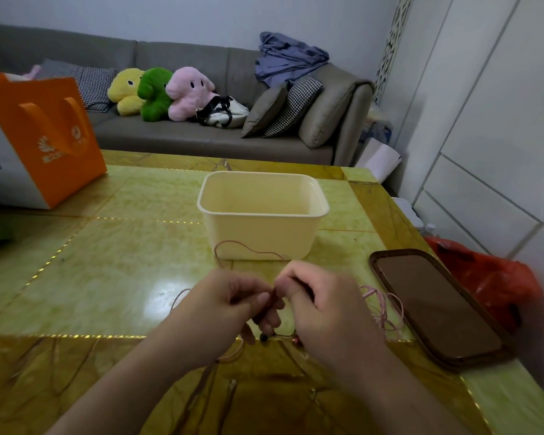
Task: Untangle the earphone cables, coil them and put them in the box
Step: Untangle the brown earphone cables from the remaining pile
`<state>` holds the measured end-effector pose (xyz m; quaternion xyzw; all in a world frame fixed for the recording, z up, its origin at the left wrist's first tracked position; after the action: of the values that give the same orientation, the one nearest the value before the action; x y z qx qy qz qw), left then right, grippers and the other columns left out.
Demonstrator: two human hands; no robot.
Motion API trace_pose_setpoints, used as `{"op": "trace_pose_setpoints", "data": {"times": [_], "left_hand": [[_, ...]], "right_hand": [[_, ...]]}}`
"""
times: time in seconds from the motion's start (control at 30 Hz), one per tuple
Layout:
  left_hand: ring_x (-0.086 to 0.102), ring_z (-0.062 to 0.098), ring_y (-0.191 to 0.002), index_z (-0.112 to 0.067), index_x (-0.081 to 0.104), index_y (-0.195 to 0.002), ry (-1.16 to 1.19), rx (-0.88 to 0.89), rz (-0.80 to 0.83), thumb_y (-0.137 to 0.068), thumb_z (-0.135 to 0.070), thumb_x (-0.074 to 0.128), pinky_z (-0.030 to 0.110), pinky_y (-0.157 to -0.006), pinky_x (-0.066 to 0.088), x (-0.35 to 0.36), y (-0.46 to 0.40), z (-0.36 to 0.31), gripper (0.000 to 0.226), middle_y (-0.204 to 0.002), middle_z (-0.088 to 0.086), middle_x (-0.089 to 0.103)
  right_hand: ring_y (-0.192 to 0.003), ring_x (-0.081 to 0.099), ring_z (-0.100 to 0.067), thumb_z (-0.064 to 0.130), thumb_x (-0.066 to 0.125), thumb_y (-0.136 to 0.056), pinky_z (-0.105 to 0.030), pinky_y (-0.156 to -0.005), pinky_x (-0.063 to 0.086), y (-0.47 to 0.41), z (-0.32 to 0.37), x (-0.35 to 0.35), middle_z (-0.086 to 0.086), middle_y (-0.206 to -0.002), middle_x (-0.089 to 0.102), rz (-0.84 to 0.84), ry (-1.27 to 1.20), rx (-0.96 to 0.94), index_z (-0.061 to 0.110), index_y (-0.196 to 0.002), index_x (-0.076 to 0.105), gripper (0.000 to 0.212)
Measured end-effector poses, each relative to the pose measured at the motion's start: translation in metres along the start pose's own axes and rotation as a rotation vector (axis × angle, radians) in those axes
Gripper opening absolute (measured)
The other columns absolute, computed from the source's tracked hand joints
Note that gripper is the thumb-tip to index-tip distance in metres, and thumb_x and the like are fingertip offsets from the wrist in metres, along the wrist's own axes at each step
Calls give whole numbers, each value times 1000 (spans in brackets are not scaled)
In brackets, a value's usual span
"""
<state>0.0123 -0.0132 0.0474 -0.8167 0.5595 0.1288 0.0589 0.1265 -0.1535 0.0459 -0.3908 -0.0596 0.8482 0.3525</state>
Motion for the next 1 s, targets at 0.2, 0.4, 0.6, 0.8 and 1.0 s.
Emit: {"op": "trace_pose_setpoints", "data": {"times": [0.2,0.4,0.6,0.8,1.0], "left_hand": [[72,20,-77,6,78,-104,609,-41,49,-95,-9,65,26,-57,56,4,4,-6,22,-92,21,75],[79,26,-97,2,77,-112,652,48,-232,-90,-3,66,26,-54,60,1,2,-8,25,-107,21,79],[77,17,-80,-23,82,-100,-66,82,-217,-101,-1,63,36,-62,64,-5,0,2,29,-86,-1,81],[63,16,-66,3,74,-88,115,-82,19,-107,-7,51,28,-52,47,-4,-1,-5,31,-73,10,68],[53,14,-57,-1,78,-88,373,-143,89,-99,-24,61,23,-51,41,-4,3,-1,31,-70,11,60]], "right_hand": [[-61,56,-1,24,58,-107,-28,-55,43,-3,-5,4,8,-70,68,-37,-175,108,24,-82,68,26],[-65,59,-9,30,53,-103,-42,-61,48,4,0,26,12,-71,64,193,-107,96,27,-84,62,20],[-56,51,-9,27,63,-104,-25,-52,33,4,3,14,12,-59,56,165,-48,45,21,-81,65,24],[-51,50,-7,22,65,-106,-18,-50,33,3,4,1,5,-65,67,64,-187,44,17,-78,67,28],[-56,45,-7,27,62,-107,-32,-51,36,1,3,1,-4,-64,58,50,-193,63,18,-79,64,29]]}}
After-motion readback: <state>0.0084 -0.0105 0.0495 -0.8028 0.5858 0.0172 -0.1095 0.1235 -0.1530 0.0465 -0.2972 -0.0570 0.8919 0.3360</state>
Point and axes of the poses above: each hand's wrist, its own y-axis away from the middle knuckle, its own x-axis out of the palm, z = x × y, the point moved 2 cm from there along -y, towards the middle knuckle
